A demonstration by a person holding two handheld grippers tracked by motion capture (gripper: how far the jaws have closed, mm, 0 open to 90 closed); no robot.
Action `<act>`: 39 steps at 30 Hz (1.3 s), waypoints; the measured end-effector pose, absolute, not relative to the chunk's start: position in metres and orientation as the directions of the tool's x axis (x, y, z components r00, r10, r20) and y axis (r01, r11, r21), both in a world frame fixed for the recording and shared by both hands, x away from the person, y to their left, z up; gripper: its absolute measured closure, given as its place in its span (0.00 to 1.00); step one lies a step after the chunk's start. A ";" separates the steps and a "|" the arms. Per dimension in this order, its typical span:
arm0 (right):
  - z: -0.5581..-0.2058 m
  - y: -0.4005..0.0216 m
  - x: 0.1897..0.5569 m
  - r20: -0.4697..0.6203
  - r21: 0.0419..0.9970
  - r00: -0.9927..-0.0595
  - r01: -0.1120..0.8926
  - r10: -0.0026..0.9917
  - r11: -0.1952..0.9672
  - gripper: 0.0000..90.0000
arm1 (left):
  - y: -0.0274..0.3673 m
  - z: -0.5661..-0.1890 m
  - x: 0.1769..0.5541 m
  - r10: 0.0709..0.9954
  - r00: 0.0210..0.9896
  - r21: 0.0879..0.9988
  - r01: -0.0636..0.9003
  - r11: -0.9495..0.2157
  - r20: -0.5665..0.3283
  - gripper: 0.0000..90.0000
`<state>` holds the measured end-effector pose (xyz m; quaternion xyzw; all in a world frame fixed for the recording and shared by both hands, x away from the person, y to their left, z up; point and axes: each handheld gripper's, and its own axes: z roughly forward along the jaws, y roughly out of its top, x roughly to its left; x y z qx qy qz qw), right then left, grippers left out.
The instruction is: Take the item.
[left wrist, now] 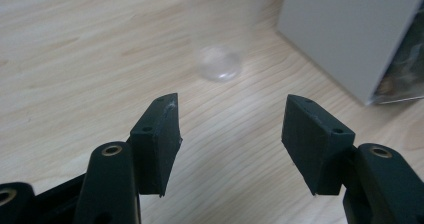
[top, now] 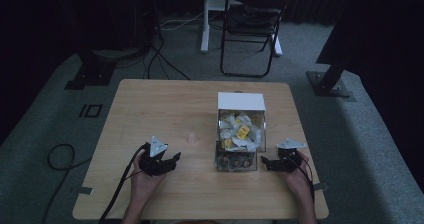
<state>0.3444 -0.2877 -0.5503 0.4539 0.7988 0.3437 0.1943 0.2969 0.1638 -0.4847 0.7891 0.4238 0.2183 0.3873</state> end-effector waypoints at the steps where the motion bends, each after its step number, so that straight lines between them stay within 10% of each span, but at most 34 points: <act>1: -0.550 -0.288 0.344 0.001 0.725 -0.512 0.592 0.859 0.352 0.13 | 0.161 -0.483 0.295 0.830 0.558 0.802 0.489 -0.344 0.017 0.46; 39: -0.550 -0.288 0.344 0.002 0.725 -0.512 0.592 0.859 0.352 0.13 | 0.083 -0.471 0.258 0.592 0.806 0.847 0.306 -0.435 0.013 0.50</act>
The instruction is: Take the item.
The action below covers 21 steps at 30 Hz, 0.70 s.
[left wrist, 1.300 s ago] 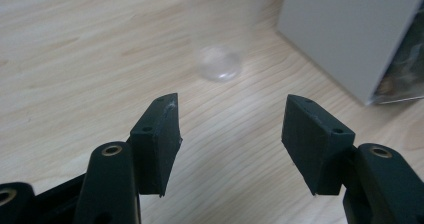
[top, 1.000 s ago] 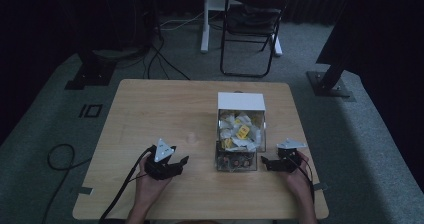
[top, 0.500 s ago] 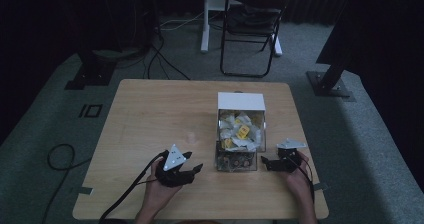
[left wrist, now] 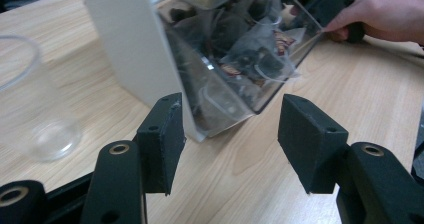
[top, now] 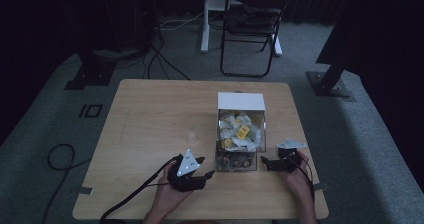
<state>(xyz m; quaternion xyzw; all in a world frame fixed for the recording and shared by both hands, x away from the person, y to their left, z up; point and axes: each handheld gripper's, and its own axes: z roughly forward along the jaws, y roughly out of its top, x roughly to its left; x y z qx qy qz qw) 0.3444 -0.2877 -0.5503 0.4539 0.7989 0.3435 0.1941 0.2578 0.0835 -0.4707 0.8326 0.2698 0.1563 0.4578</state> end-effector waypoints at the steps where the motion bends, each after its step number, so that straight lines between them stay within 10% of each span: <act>1: -0.550 -0.288 0.344 0.002 0.725 -0.512 0.592 0.859 0.352 0.13 | 0.082 -0.471 0.258 0.586 0.810 0.847 0.307 -0.434 0.006 0.50; 21: -0.550 -0.286 0.348 0.002 0.726 -0.513 0.591 0.858 0.352 0.13 | 0.047 -0.479 0.258 0.518 0.855 0.837 0.280 -0.470 0.005 0.53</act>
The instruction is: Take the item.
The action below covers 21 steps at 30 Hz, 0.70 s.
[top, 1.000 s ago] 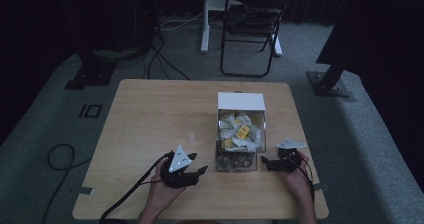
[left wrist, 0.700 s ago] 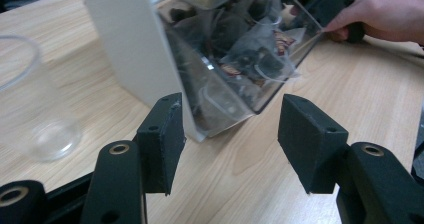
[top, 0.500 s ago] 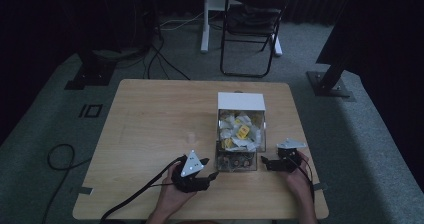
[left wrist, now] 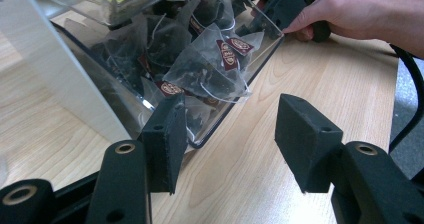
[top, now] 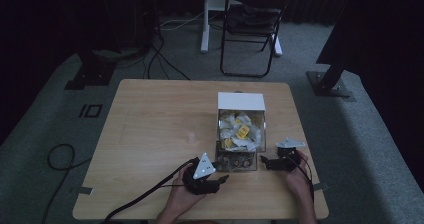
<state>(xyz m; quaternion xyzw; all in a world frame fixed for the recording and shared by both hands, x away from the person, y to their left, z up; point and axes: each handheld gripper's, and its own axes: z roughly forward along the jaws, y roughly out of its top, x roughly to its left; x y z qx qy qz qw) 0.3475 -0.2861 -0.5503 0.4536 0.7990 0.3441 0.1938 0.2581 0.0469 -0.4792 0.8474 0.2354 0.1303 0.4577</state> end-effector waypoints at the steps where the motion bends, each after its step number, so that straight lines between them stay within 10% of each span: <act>1: -0.550 -0.286 0.348 0.002 0.726 -0.514 0.591 0.858 0.352 0.13 | 0.046 -0.479 0.258 0.516 0.857 0.837 0.278 -0.471 0.005 0.53; 21: -0.550 -0.286 0.348 0.002 0.726 -0.514 0.591 0.858 0.352 0.13 | 0.026 -0.491 0.267 0.489 0.872 0.816 0.275 -0.508 0.011 0.55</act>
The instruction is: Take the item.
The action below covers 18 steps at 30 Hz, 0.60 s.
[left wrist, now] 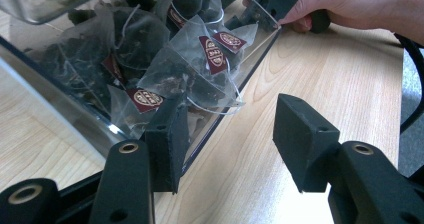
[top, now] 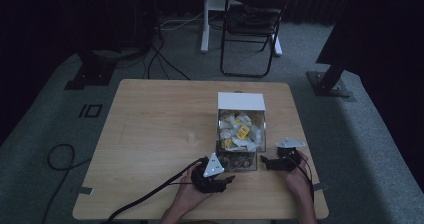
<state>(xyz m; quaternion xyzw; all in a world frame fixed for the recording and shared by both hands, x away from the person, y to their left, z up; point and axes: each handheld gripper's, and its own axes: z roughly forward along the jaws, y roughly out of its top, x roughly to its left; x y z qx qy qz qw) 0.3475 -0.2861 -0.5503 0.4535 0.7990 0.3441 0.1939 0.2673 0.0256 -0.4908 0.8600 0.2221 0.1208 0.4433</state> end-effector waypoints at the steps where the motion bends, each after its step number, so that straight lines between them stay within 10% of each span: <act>1: -0.550 -0.286 0.348 0.003 0.725 -0.513 0.592 0.858 0.352 0.13 | 0.025 -0.491 0.268 0.490 0.872 0.814 0.276 -0.512 0.012 0.56; 18: -0.550 -0.286 0.348 0.002 0.726 -0.515 0.590 0.857 0.353 0.13 | 0.023 -0.491 0.261 0.470 0.883 0.801 0.273 -0.532 0.012 0.62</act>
